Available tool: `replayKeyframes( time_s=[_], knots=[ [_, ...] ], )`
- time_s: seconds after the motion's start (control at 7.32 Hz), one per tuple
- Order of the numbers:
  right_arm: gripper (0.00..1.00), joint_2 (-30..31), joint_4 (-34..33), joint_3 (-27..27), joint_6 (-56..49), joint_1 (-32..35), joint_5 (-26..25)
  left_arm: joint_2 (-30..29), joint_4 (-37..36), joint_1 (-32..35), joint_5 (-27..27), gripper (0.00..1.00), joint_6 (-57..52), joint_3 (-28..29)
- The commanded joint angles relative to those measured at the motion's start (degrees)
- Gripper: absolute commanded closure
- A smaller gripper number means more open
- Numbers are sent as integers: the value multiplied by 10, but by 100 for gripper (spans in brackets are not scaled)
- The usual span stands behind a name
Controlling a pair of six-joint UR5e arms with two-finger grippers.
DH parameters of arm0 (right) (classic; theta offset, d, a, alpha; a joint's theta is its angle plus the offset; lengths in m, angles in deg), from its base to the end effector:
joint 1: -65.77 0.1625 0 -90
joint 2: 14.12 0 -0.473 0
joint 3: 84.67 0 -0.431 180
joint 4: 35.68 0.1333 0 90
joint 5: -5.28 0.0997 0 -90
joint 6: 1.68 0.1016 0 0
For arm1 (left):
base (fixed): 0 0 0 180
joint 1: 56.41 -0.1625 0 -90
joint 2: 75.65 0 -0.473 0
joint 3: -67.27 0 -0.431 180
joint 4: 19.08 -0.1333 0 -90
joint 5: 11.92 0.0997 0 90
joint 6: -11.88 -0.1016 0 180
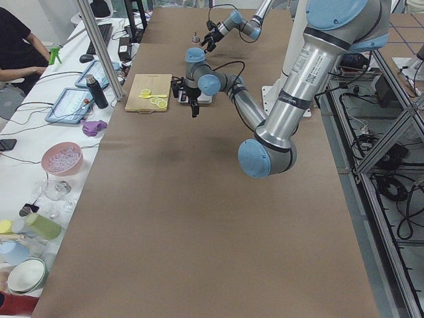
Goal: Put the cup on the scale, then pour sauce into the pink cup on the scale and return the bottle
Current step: 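Close the right gripper around the glass sauce bottle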
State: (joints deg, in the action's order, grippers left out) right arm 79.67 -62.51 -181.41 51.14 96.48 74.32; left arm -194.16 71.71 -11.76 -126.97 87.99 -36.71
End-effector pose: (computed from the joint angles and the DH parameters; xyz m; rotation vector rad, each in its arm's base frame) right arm -0.3658 -0.4146 0.5595 0.9043 -0.7640 0.1116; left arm 0.4198 -0.5416 0.2857 0.0003 0.8550 -0.3389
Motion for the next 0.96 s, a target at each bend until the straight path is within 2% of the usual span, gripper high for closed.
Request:
replayKeyframes(
  time_s=[0.0,0.27,0.82],
  knots=[
    [1,-8,0,4,-6,-1,-8,4,0,0,0,2,0,0],
    [1,-27,2,28,-22,-1,-10,5,0,0,0,2,0,0],
    [1,-40,2,38,-34,0,-11,5,0,-2,0,2,0,0]
  ],
)
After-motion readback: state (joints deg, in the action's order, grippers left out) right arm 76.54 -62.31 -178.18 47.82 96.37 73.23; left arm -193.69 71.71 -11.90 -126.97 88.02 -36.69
